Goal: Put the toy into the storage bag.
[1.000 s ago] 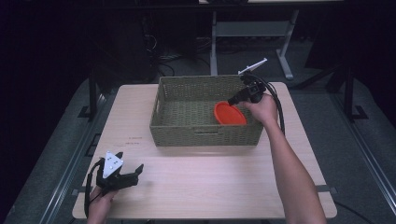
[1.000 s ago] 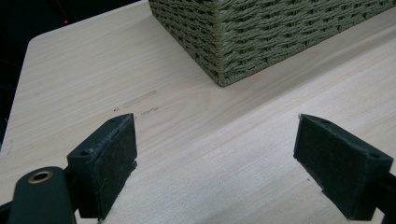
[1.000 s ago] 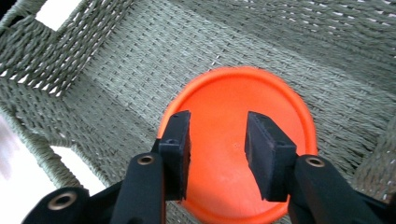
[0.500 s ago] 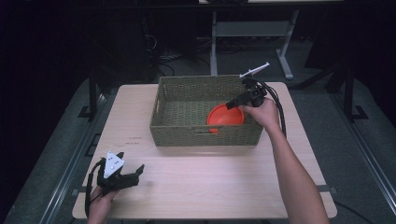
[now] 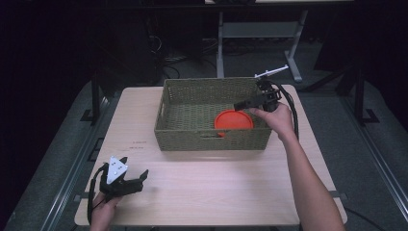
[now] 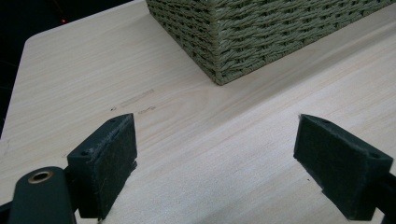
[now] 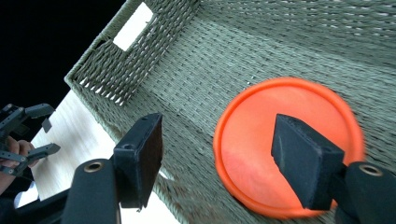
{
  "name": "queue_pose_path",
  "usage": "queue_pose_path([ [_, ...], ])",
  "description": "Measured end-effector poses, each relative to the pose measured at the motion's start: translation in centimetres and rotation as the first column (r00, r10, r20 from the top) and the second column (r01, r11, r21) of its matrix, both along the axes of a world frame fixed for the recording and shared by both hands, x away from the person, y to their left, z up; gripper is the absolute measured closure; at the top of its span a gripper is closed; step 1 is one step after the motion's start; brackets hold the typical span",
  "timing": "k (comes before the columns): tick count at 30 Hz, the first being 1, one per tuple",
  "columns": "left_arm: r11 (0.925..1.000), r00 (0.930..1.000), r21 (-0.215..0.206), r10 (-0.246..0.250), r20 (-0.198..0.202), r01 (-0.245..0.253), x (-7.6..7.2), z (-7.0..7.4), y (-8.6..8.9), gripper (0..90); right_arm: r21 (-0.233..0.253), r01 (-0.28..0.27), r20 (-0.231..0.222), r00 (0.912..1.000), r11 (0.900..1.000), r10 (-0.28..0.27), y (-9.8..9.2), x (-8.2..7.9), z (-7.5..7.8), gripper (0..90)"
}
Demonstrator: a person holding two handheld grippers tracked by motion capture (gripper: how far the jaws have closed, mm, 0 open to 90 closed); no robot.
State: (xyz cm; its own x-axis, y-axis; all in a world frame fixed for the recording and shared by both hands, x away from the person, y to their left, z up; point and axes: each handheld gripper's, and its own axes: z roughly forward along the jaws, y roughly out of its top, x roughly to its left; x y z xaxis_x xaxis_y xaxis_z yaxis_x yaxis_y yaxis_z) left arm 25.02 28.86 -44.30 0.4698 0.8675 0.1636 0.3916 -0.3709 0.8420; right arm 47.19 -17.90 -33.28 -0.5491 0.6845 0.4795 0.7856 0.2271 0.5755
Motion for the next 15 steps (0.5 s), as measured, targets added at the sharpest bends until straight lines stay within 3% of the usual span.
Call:
queue_pose_path([
  [10, 1.0000, 1.0000, 0.003, -0.001, -0.003, 0.001, 0.0, 0.0, -0.1, 12.8, -0.013, -0.013, 0.024, 0.9996, 1.000, 0.013, -1.3, -1.7, 1.0, 30.9],
  [15, 1.0000, 1.0000, 0.002, 0.000, 0.001, 0.000, 0.0, -0.1, -0.1, 12.8, 0.005, -0.014, 0.030, 0.9994, 1.000, 0.014, -2.2, -2.7, 1.3, 30.7],
])
